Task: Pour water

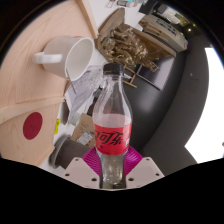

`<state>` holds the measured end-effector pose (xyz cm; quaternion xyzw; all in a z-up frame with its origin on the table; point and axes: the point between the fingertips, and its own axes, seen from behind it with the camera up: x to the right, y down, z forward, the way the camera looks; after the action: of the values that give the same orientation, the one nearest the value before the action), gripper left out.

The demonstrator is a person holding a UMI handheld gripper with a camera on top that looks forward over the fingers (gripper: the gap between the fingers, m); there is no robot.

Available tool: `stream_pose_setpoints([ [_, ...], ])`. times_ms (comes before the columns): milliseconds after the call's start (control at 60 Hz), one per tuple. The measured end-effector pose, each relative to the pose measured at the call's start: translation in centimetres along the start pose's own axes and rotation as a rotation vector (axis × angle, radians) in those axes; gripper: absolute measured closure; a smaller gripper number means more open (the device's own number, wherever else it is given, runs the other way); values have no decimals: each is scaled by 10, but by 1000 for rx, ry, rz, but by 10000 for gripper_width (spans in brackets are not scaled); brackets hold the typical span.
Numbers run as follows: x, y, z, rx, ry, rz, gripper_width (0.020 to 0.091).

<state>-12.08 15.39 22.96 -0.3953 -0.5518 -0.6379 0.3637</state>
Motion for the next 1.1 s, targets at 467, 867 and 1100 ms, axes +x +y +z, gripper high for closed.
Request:
stream_pose_setpoints([
  [467,-14,-2,4,-34,-156,422,857],
  [867,-75,-3,-8,-90,-525,1724,857],
  [1100,-129,-28,-5,-30,-589,1906,854],
])
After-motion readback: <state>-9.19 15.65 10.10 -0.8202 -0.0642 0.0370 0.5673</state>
